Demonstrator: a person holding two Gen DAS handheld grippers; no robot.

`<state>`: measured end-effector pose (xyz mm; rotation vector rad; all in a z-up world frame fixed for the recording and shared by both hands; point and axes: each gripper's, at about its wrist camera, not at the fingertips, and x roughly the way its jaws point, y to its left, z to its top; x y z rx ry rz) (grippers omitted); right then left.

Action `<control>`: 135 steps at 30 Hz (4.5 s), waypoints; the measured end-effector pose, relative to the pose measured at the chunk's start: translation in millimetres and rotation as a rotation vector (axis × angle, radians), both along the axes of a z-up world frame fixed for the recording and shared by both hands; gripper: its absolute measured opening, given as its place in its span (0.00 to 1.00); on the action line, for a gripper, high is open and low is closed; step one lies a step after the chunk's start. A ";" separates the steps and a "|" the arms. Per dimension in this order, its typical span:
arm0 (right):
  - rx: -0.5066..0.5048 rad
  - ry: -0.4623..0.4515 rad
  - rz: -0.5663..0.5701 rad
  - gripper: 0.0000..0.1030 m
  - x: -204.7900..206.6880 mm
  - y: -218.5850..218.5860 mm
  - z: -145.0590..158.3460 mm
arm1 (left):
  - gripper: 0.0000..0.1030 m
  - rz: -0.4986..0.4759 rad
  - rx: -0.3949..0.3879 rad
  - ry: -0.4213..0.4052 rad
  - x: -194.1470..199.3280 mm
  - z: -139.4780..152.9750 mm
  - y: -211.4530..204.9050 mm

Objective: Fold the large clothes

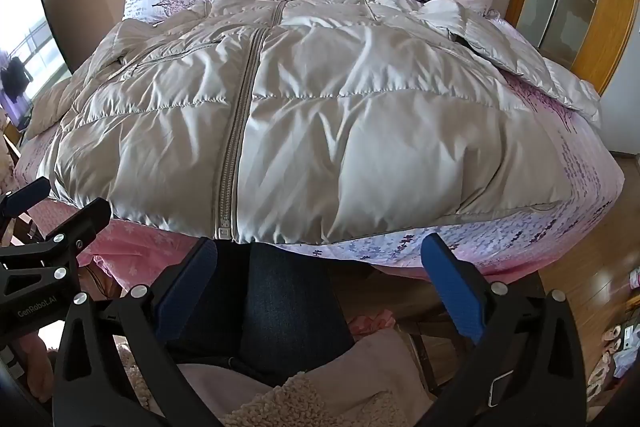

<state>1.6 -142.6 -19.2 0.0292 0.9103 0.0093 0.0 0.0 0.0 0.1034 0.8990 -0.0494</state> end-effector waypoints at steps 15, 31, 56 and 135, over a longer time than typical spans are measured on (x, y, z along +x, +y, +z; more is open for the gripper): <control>0.001 0.000 -0.001 0.99 0.0 -0.2 0.0 | 0.98 0.000 -0.001 0.001 0.1 0.0 0.1; 0.004 0.001 0.000 0.99 0.1 -0.5 -0.4 | 0.98 0.000 -0.001 0.002 0.1 -0.1 0.0; 0.009 0.000 -0.001 0.99 -0.5 -0.5 -1.2 | 0.98 0.000 -0.001 0.004 0.1 -0.1 0.0; 0.427 -0.326 -0.885 0.05 179.8 -368.7 47.7 | 0.98 0.273 -0.636 -0.072 185.0 8.9 227.8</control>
